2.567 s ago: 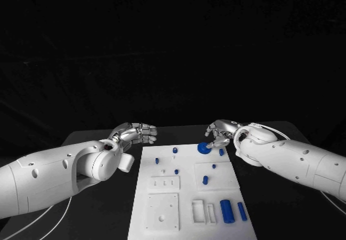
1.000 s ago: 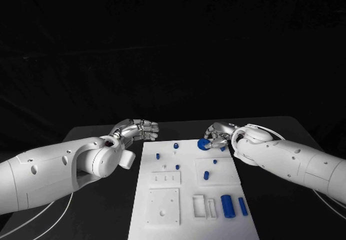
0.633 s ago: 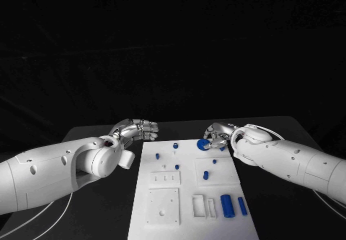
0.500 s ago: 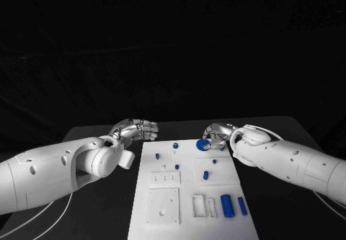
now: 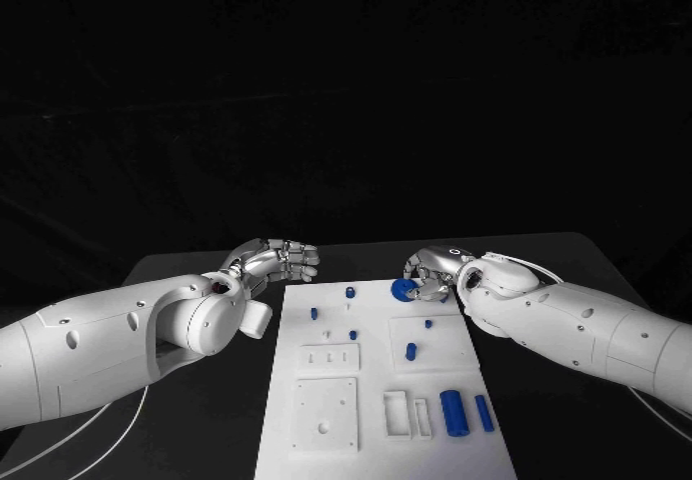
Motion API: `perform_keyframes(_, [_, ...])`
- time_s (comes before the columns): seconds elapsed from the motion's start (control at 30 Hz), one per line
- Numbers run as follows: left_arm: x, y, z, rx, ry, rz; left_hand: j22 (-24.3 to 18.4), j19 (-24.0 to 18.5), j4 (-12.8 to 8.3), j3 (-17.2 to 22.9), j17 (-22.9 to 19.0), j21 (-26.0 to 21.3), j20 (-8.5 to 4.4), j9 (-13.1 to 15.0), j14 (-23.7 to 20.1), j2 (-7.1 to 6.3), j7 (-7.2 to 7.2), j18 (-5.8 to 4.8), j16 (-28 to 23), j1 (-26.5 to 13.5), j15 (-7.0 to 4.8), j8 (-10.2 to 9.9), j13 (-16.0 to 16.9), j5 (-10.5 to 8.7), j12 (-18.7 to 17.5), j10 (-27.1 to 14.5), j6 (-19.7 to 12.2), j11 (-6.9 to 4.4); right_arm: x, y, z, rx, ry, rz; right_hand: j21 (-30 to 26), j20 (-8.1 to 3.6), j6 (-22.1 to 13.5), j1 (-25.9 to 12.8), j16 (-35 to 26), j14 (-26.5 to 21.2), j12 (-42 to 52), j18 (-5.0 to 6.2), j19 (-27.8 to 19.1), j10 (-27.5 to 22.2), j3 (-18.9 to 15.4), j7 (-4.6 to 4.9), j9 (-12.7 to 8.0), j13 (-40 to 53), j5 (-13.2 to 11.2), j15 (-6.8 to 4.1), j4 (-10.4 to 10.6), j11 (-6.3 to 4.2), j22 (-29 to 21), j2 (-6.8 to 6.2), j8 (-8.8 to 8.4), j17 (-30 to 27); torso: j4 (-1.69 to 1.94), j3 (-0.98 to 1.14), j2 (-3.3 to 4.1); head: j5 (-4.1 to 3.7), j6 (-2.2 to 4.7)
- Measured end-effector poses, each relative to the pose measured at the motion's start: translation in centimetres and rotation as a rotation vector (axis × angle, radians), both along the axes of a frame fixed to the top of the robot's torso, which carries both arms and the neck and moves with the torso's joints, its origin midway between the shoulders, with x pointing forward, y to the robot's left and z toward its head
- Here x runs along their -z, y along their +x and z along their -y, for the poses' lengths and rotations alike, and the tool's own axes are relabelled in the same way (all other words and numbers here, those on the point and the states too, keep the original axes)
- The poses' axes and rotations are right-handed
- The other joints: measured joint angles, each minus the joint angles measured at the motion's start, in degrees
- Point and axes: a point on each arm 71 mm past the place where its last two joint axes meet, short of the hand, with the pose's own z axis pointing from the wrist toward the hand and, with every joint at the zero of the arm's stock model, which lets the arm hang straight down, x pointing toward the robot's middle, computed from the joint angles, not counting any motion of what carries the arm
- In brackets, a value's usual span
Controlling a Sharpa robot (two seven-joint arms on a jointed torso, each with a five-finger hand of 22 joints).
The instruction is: Assemble the parts on the task board
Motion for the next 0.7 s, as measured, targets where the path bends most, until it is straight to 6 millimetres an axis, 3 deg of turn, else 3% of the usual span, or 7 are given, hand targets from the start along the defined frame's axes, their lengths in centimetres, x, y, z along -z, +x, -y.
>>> perform_keyframes(0.37, [0.02,0.01,-0.08,-0.001,0.0,-0.001,0.0,0.0,0.0,0.0,0.0,0.0,0.0,0.0,0.0,0.0,0.0,0.0,0.0,0.0,0.0,0.0,0.0,0.0,0.0,0.0,0.0,0.0,-0.17,0.19,0.01,-0.001,-0.02,-0.023,0.2,0.09,0.3,-1.0,-0.6,0.1,0.0,0.0,-0.1,0.0,0.8,-0.32,0.0,-0.6,0.1,-0.08,1.2,-0.18,0.0,0.65,0.09,0.5,0.08,0.03,0.01,-0.12,-0.37])
perform_keyframes(0.5, [0.02,0.0,-0.12,-0.001,0.001,-0.001,0.0,0.0,0.0,0.0,0.0,0.0,0.0,0.0,0.0,0.0,0.0,0.0,0.0,0.0,0.0,0.0,0.0,0.0,0.0,0.0,0.0,0.0,-0.23,0.27,0.03,0.0,-0.022,-0.033,0.2,0.1,0.0,-2.1,-0.6,0.1,0.0,0.0,-0.1,-0.5,0.1,0.01,-0.1,-0.8,2.9,-0.08,1.4,-0.38,0.0,-0.35,-0.2,0.8,0.12,0.04,0.0,-0.12,-0.43])
perform_keyframes(0.7, [0.02,-0.01,-0.14,-0.001,0.0,-0.002,0.0,0.0,0.0,0.0,0.0,0.0,0.0,0.0,0.0,0.0,0.2,0.0,0.0,0.0,0.0,0.0,0.0,0.0,0.0,0.0,-0.2,0.0,-0.26,0.3,0.0,0.002,-0.014,-0.044,0.5,0.19,-0.5,-3.6,-0.8,0.1,-0.2,-0.01,-0.2,-0.7,-2.3,0.48,-0.3,-1.0,5.7,-0.08,0.8,-0.18,0.0,-0.52,-0.73,1.1,0.09,0.05,0.0,-0.04,-0.44])
